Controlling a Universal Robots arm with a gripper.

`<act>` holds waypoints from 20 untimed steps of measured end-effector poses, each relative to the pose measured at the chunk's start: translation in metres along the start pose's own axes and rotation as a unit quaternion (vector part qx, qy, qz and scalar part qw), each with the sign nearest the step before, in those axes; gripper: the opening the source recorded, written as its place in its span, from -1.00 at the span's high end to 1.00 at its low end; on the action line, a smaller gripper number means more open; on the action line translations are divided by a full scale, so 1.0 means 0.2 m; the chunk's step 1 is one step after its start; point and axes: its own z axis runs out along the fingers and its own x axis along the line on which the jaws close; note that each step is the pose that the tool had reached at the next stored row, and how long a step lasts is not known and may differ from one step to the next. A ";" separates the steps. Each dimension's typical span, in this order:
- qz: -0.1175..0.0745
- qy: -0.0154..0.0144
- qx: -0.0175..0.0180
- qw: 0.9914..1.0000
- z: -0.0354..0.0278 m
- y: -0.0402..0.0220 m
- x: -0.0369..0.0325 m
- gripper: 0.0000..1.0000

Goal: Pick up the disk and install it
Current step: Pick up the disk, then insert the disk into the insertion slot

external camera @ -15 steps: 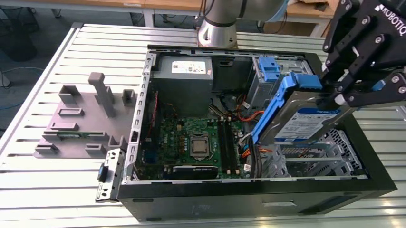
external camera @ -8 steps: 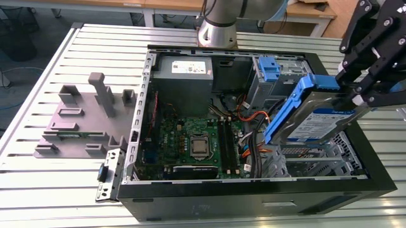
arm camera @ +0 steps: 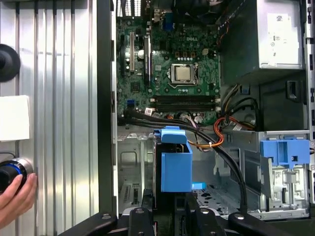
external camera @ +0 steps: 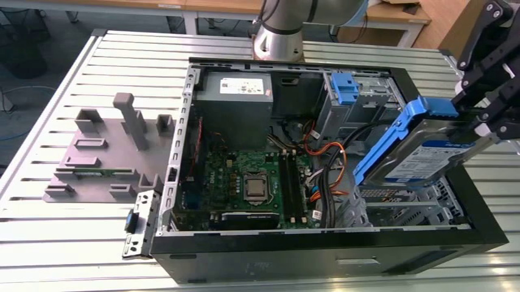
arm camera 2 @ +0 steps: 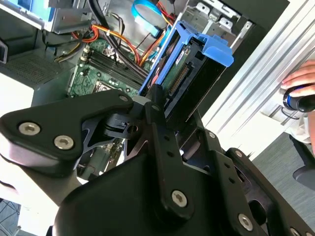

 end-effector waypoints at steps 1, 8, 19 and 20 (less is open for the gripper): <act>0.000 0.000 0.000 1.000 0.001 -0.006 0.000 0.30; -0.002 0.000 -0.001 1.000 0.006 -0.014 0.003 0.30; -0.002 0.000 -0.001 1.000 0.025 -0.063 0.035 0.30; -0.002 0.000 -0.001 1.000 0.029 -0.063 0.036 0.30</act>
